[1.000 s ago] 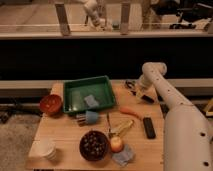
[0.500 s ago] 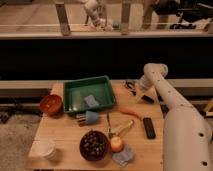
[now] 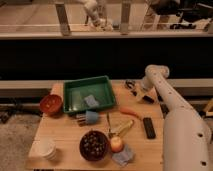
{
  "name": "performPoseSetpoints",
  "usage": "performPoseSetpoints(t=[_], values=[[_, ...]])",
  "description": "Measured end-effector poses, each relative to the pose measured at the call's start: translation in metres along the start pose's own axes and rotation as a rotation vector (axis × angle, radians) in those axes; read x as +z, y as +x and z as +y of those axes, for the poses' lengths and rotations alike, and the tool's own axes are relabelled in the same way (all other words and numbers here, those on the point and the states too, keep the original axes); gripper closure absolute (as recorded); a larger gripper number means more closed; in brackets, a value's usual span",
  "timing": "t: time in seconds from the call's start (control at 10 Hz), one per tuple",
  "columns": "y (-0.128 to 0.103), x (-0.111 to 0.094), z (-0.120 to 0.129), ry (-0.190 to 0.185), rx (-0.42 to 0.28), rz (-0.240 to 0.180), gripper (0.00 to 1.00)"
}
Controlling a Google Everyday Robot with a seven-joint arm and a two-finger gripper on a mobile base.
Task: Place brush in table surface
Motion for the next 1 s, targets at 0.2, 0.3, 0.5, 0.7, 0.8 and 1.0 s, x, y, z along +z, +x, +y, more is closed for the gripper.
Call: performPoseSetpoints(t=[0.2, 0.3, 0.5, 0.7, 0.8, 1.0], values=[[0.0004, 0.0019, 0.0007, -0.009, -0.002, -0.008, 0.2], [-0.0003, 0.0025, 0.0012, -0.012, -0.006, -0.011, 0.2], [-0.004, 0.004, 0.0025, -0.016, -0.02, -0.018, 0.29], [-0.0069, 0.0051, 0.0036, -0.018, -0.03, -0.023, 0.48], [-0.0069, 0.007, 0.005, -0.02, -0.035, -0.023, 0.61], [-0.0091, 0.0074, 0.0059, -0.02, -0.049, -0.019, 0.8]])
